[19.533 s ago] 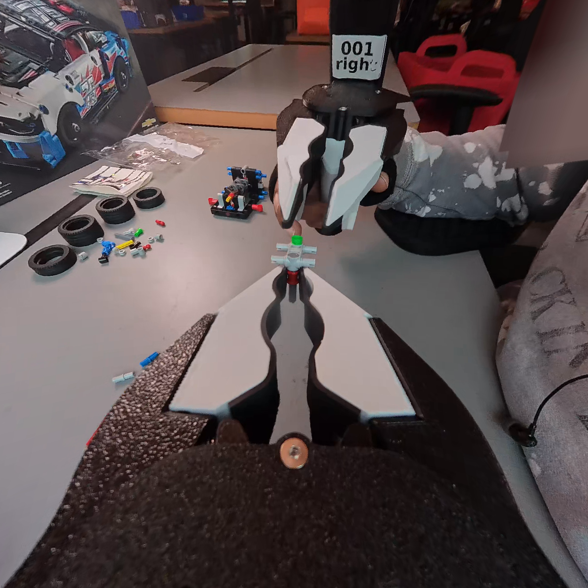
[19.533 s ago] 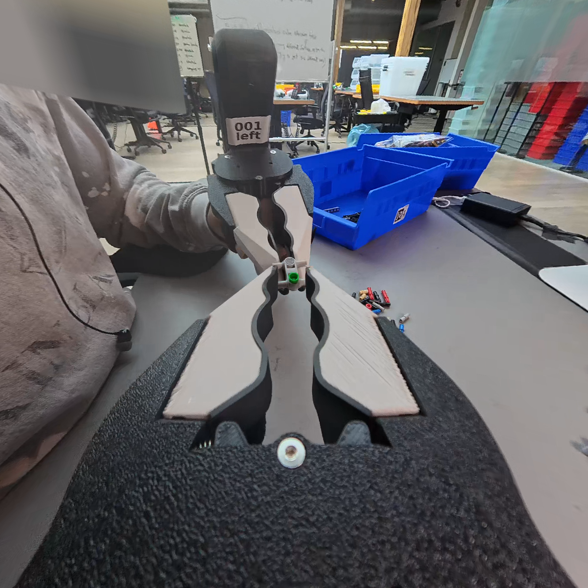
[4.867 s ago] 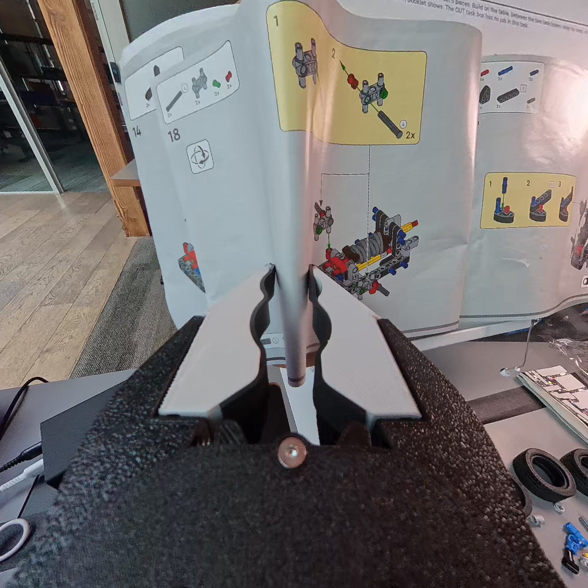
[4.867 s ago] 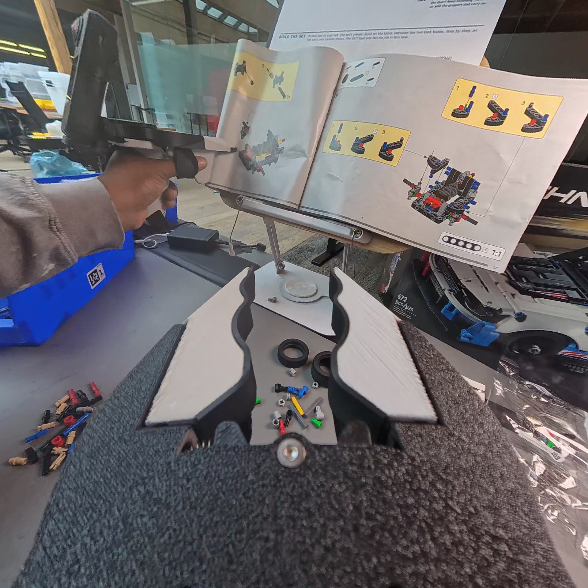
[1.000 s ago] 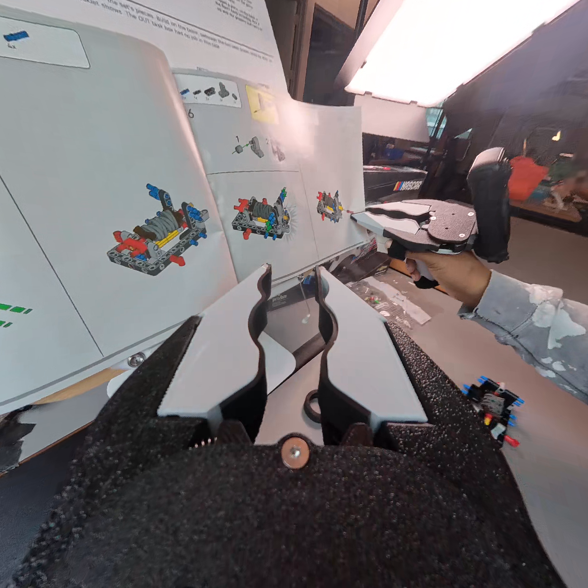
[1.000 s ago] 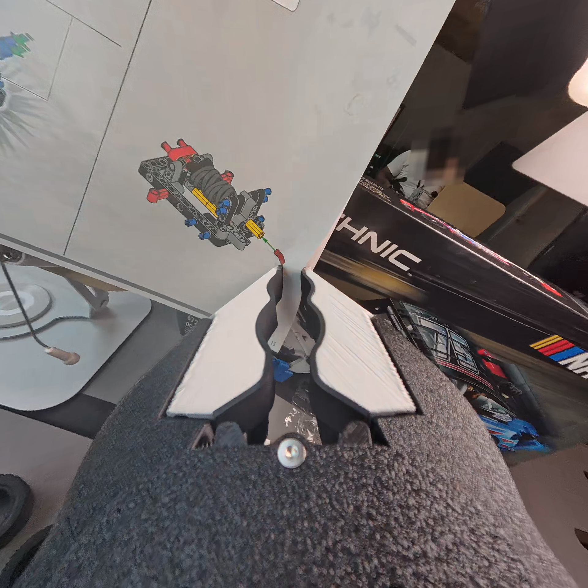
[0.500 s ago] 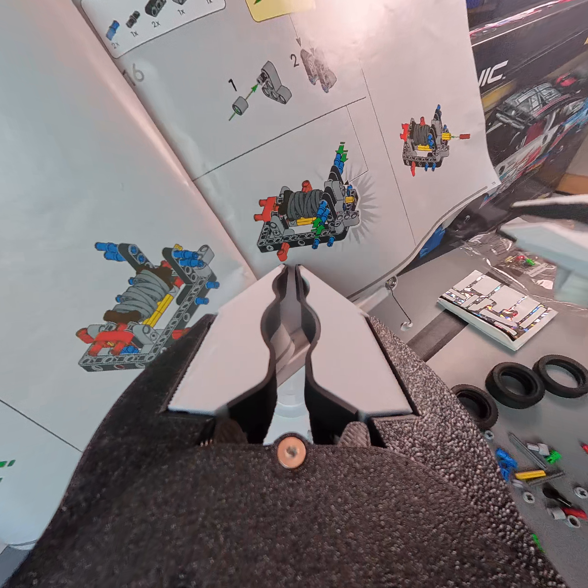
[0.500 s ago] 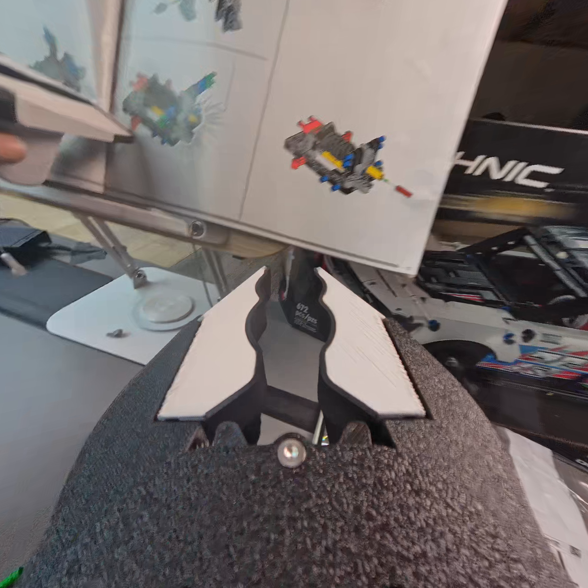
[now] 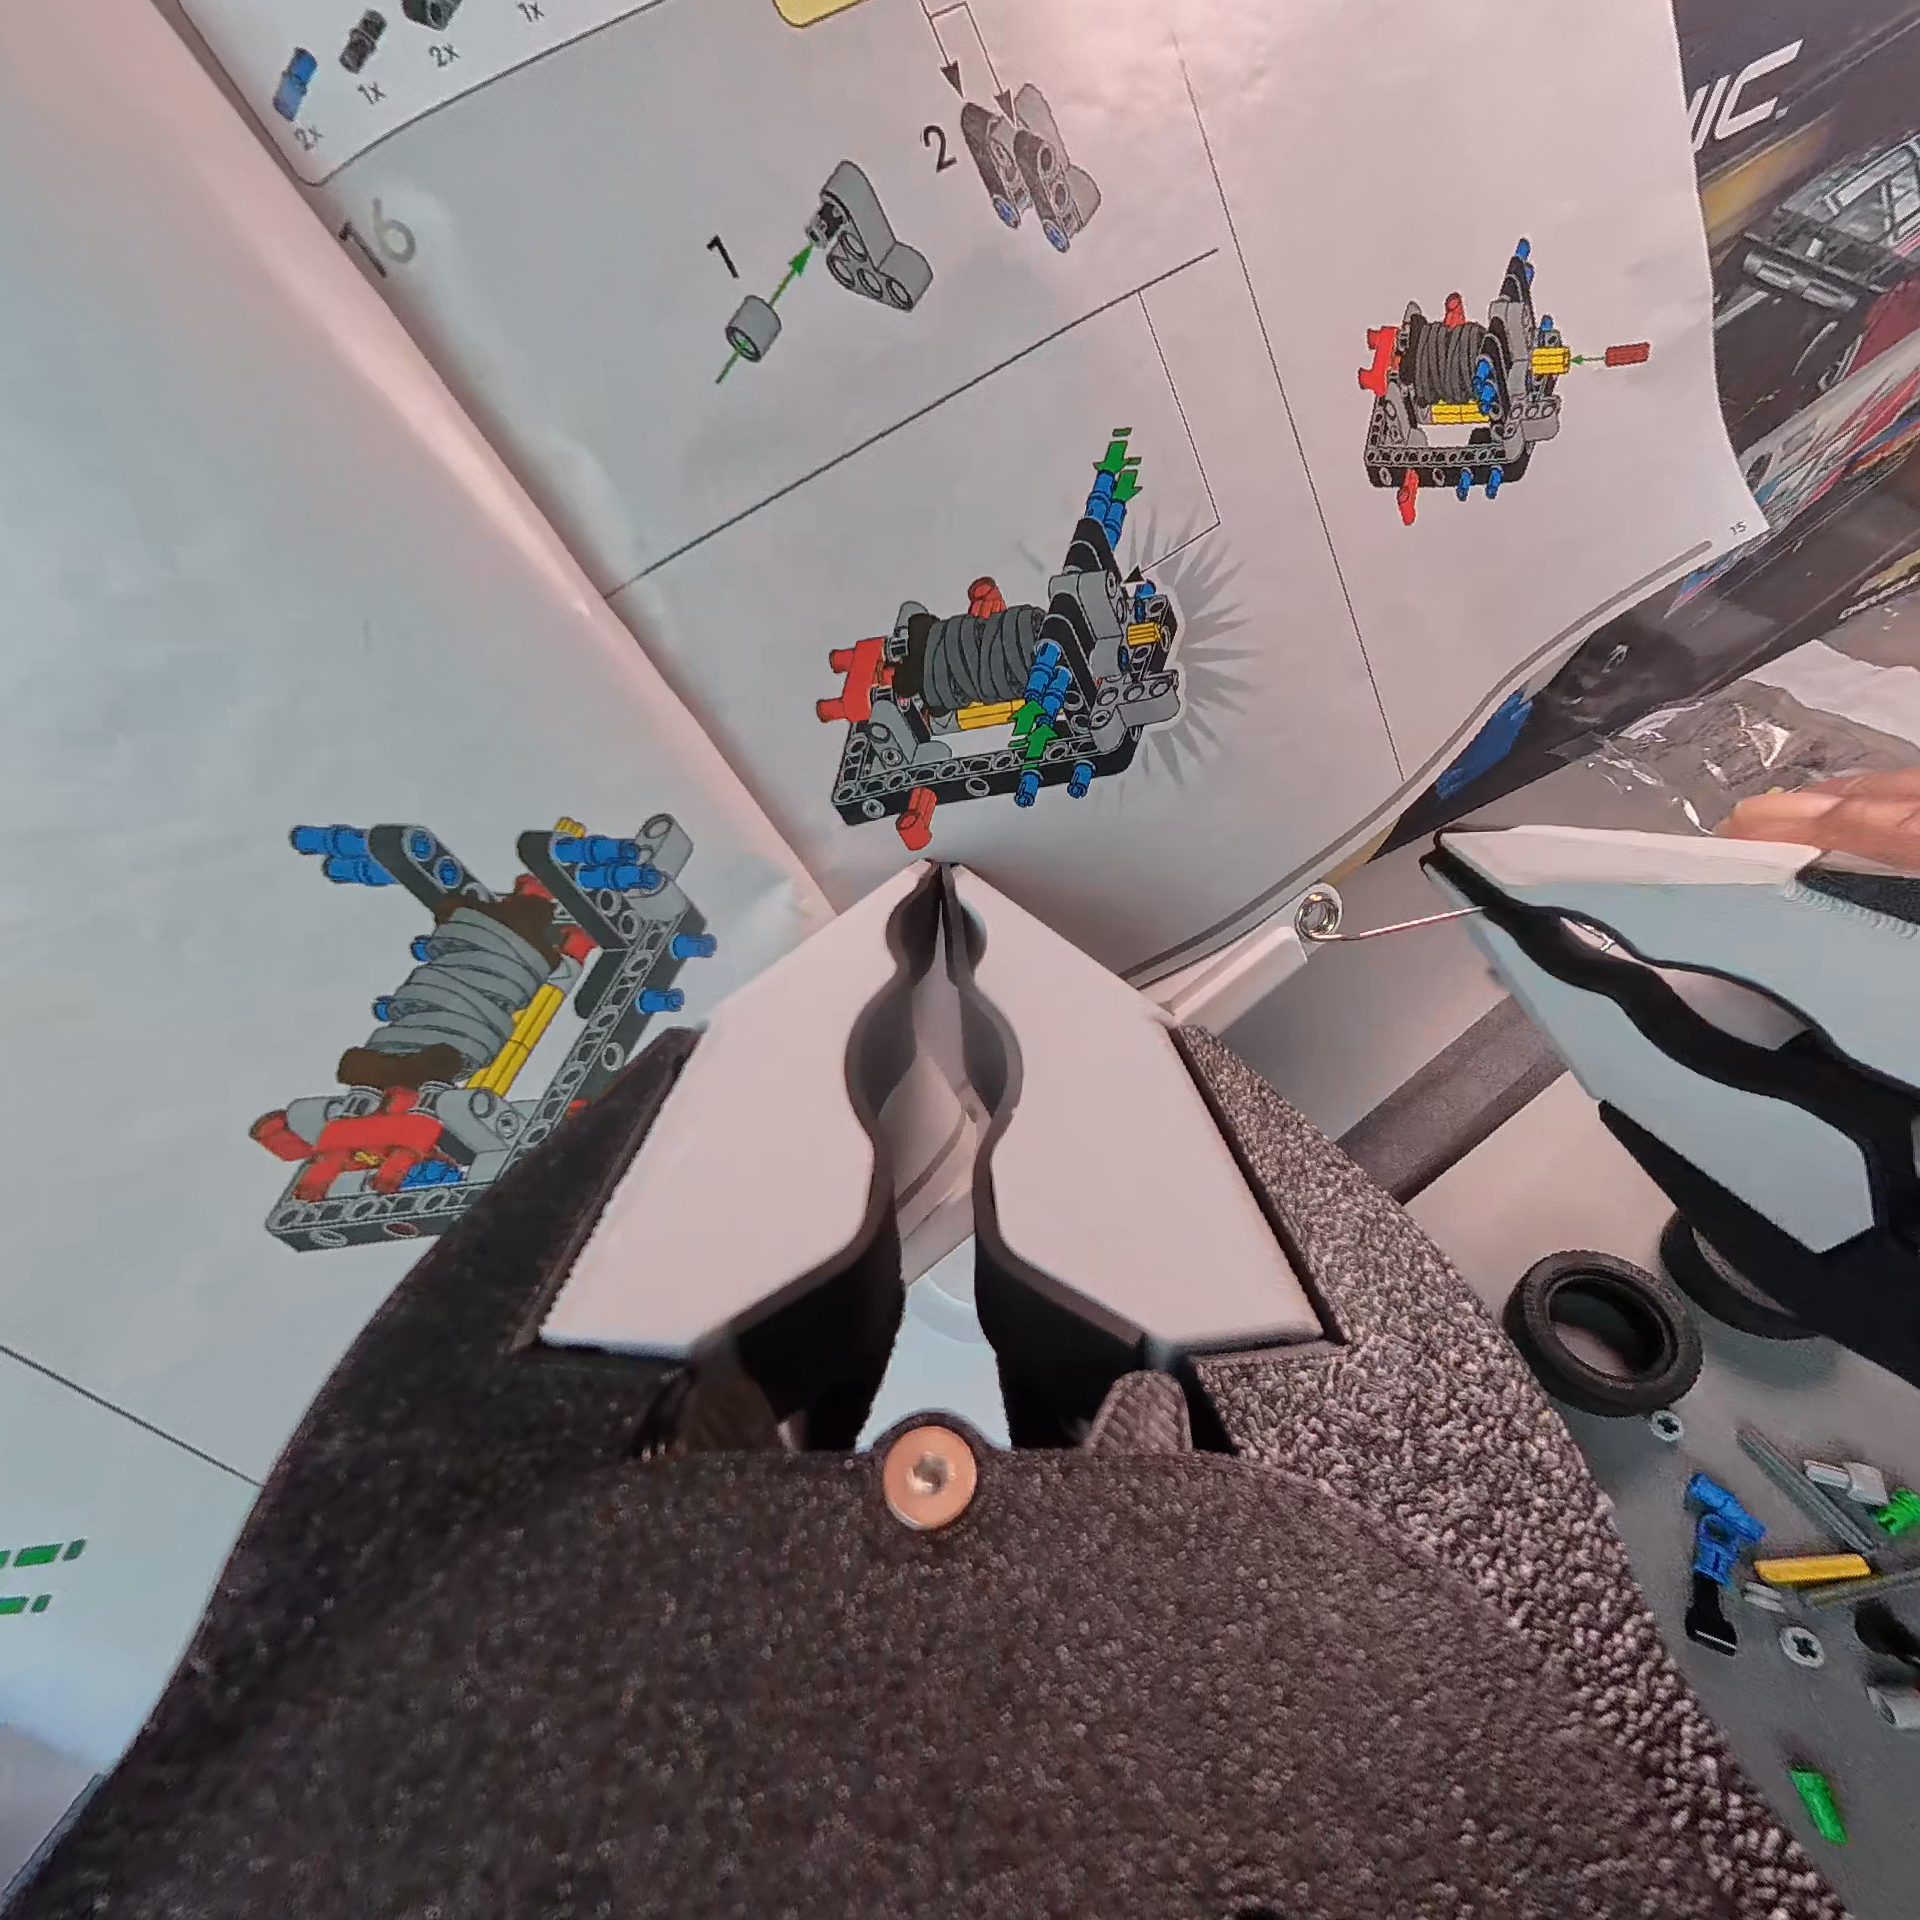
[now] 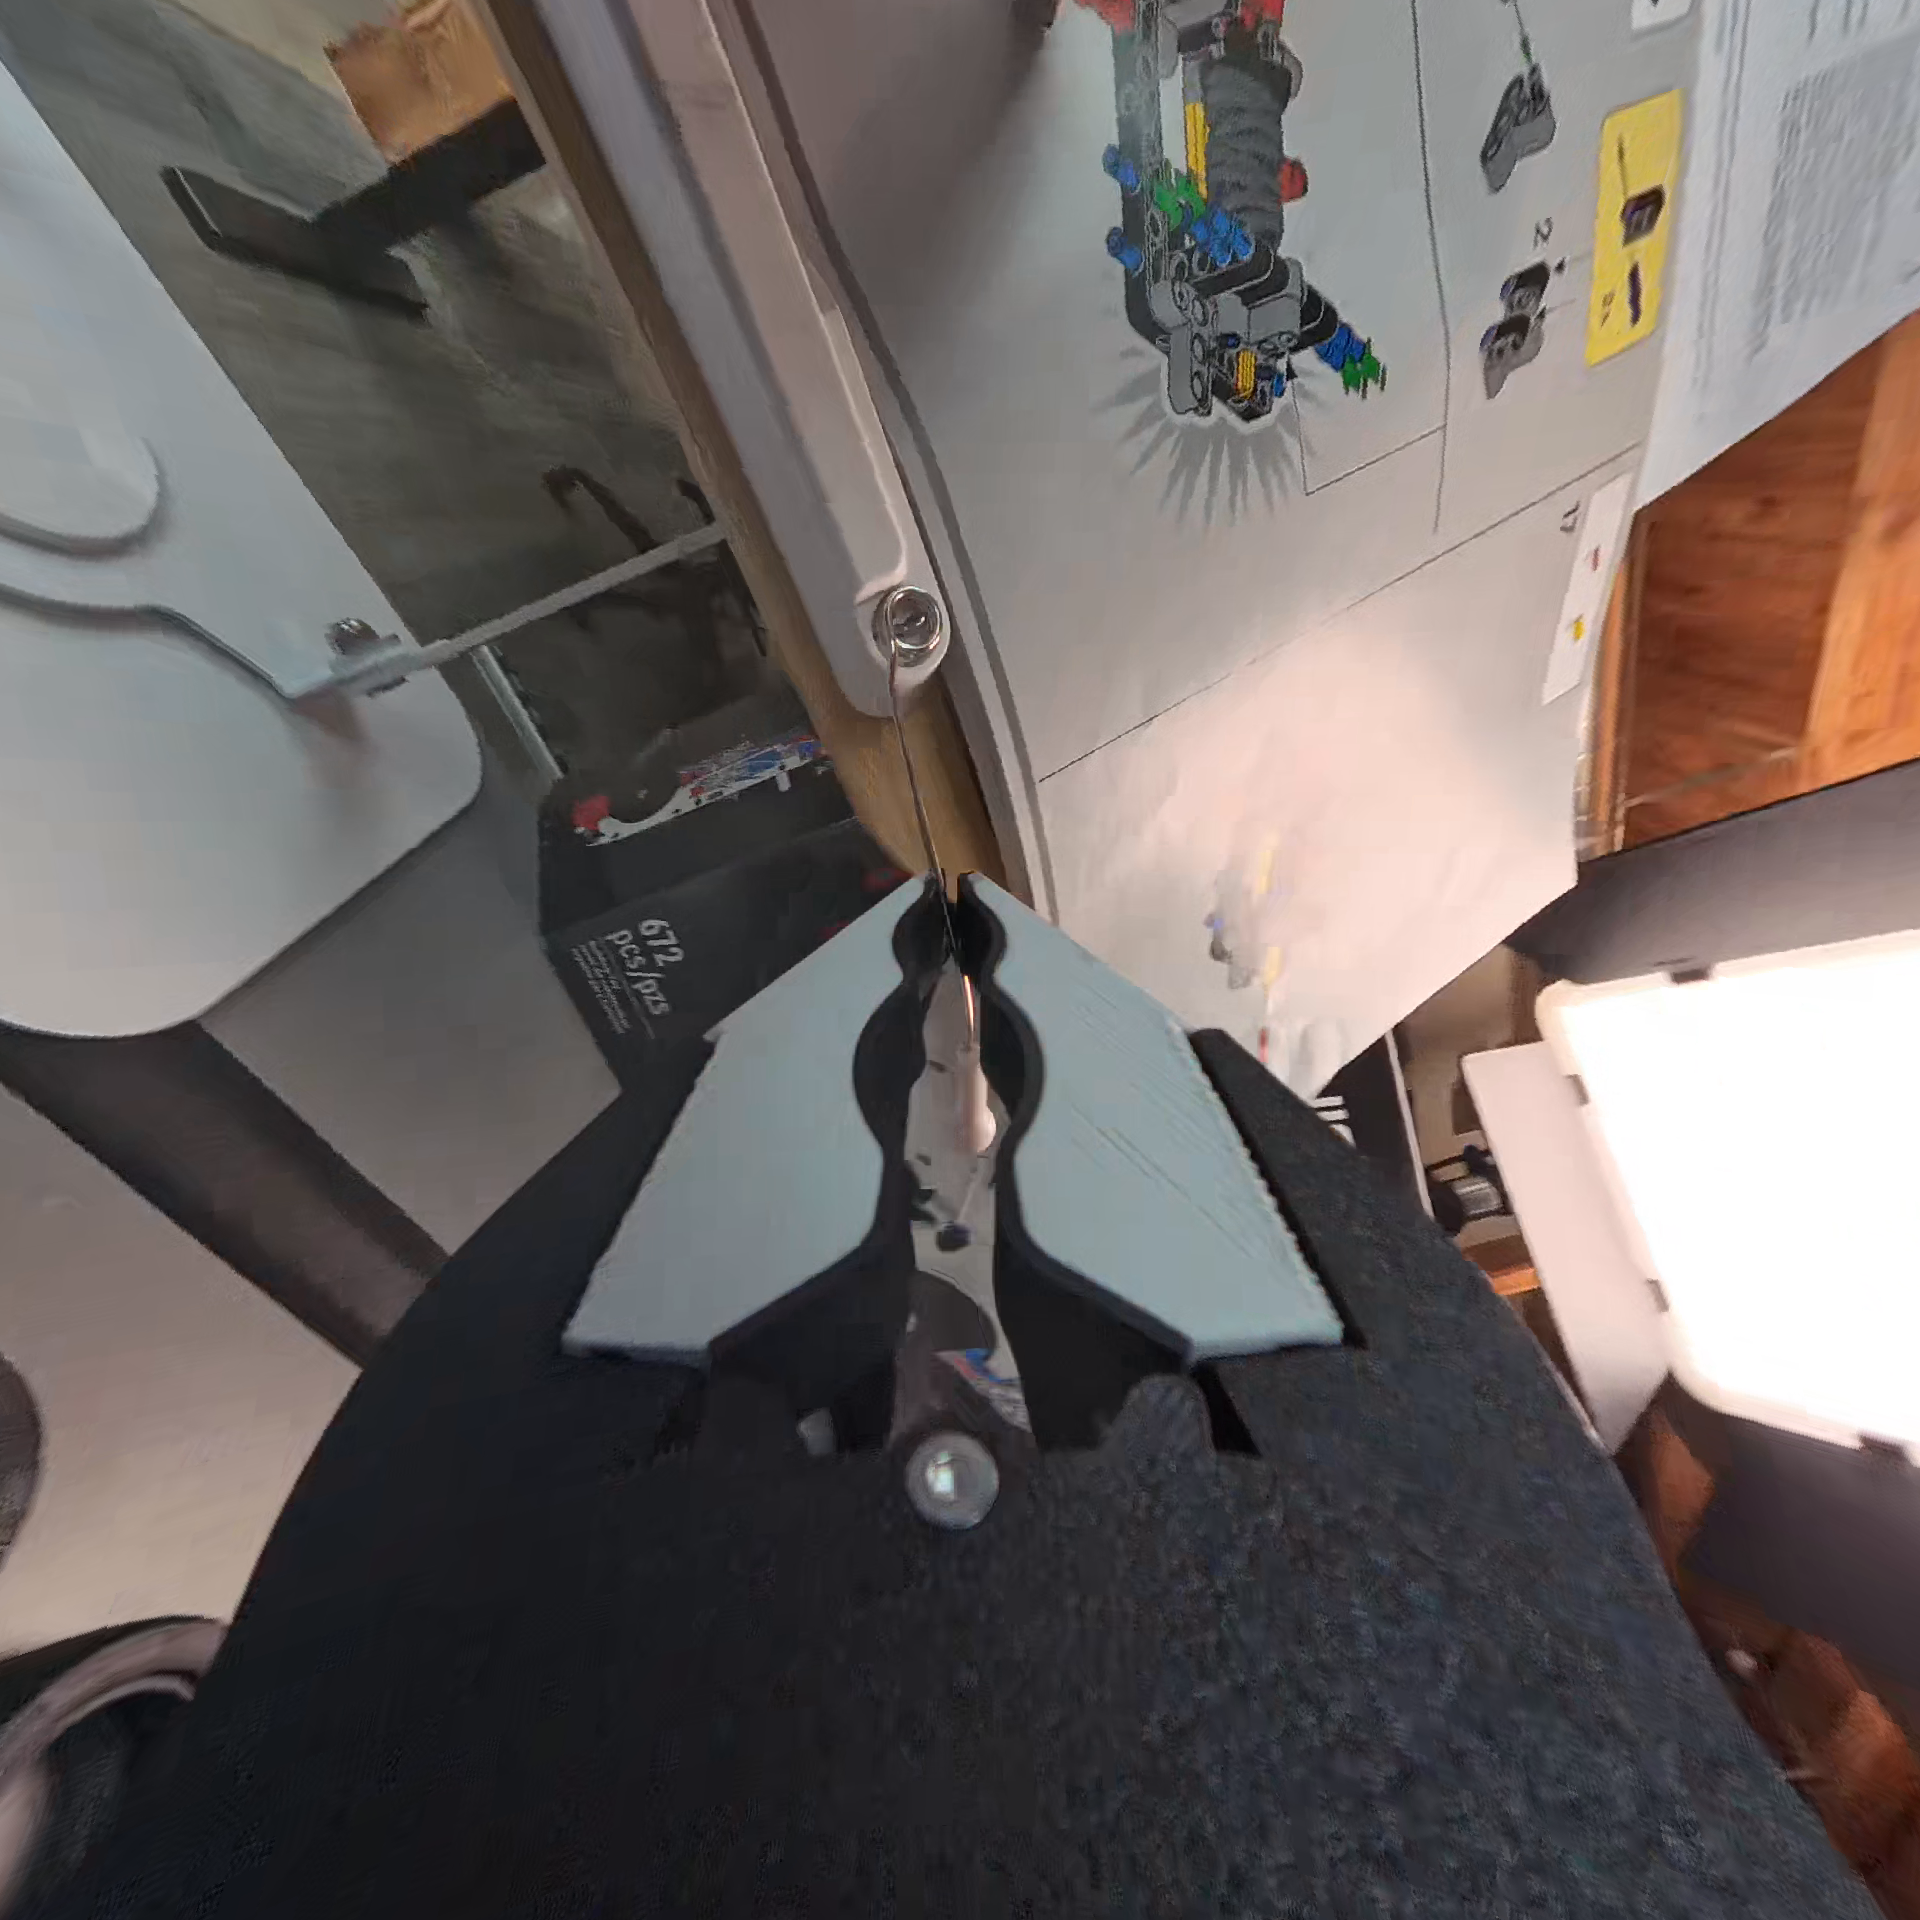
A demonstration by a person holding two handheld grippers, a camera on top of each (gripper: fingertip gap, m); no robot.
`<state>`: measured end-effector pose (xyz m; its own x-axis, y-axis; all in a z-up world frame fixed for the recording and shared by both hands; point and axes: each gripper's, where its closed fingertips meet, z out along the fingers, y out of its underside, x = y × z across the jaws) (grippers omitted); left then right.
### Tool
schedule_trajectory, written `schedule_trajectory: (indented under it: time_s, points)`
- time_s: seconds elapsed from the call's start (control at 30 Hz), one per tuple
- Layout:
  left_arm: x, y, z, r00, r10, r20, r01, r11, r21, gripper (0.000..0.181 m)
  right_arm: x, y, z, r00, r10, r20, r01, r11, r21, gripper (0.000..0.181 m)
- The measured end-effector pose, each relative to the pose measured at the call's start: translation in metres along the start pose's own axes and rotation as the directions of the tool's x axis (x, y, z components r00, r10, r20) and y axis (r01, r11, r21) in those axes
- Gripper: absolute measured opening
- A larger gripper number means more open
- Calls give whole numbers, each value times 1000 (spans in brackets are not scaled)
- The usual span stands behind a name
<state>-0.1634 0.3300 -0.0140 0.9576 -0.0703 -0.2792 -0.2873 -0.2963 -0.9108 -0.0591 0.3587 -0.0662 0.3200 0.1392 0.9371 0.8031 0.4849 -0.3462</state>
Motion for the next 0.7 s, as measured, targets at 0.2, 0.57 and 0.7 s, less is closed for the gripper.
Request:
schedule_trajectory:
  time_s: [0.2, 0.57, 0.7]
  points:
    - [1, -1, 1, 999, -37, -10, 37, 999, 5, 0, 15, -5, 6, 930, -365, -42, 366, 929, 44, 1]
    - [2, 1, -1, 998, 57, 25, -57, 998, -11, 0, -5, -9, -20, 969, -230, 88, 226, 973, 54, 0]
    - [1, 1, -1, 995, 90, 35, -89, 996, -26, 0, 3, -18, -29, 927, -369, 65, 365, 929, 61, 0]
